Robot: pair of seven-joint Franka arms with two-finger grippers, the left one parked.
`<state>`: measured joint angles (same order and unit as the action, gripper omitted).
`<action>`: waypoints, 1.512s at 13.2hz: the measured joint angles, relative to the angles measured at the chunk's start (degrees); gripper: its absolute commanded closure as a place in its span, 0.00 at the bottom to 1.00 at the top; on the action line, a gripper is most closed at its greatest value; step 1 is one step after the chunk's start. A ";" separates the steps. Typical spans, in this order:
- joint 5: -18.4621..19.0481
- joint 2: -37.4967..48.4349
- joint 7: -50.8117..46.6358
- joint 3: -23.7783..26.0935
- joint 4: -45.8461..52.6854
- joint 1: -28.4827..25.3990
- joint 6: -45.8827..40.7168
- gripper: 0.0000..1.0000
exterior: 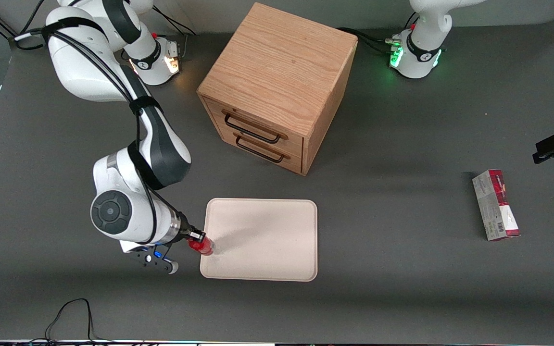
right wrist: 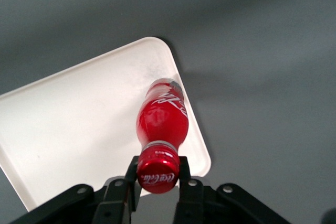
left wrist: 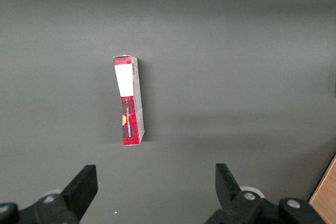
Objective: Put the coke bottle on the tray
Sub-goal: 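Lower the bottle onto the tray's edge and open the right gripper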
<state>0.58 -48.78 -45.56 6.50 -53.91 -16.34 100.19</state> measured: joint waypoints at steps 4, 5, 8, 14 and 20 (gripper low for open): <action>0.00 -1.68 -1.65 0.81 0.03 -0.17 1.12 1.00; 0.00 -1.84 -1.68 0.83 0.03 -0.22 1.13 1.00; 0.00 -2.45 -1.68 0.84 0.04 -0.37 1.13 1.00; 0.00 -3.12 -1.68 0.84 0.13 -0.68 1.13 0.73; 1.41 -3.30 -1.68 0.84 0.13 -1.15 1.13 0.00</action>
<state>1.99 -52.08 -47.24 7.34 -53.77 -17.49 101.32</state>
